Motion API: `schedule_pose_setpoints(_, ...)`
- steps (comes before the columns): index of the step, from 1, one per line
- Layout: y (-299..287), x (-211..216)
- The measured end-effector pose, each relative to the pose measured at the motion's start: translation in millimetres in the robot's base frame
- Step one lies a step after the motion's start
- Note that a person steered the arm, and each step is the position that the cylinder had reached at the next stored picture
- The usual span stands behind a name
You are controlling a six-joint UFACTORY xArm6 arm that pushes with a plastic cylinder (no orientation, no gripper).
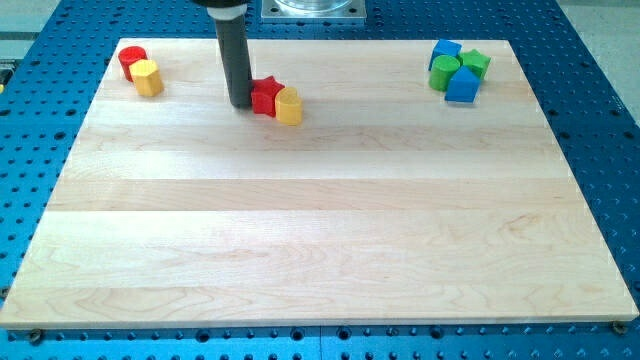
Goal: Separate heart from red star
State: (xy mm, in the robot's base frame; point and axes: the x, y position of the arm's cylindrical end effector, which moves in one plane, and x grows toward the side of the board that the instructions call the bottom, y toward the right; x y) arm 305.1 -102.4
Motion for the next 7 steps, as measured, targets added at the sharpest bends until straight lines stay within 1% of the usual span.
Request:
schedule_pose_setpoints(1,31,-46)
schedule_pose_setpoints(2,68,-25)
schedule_pose_setpoints(3,69,39)
schedule_pose_setpoints(4,68,69)
schedule_pose_setpoints(5,95,73)
schedule_pose_setpoints(6,86,91)
schedule_pose_setpoints(7,16,116)
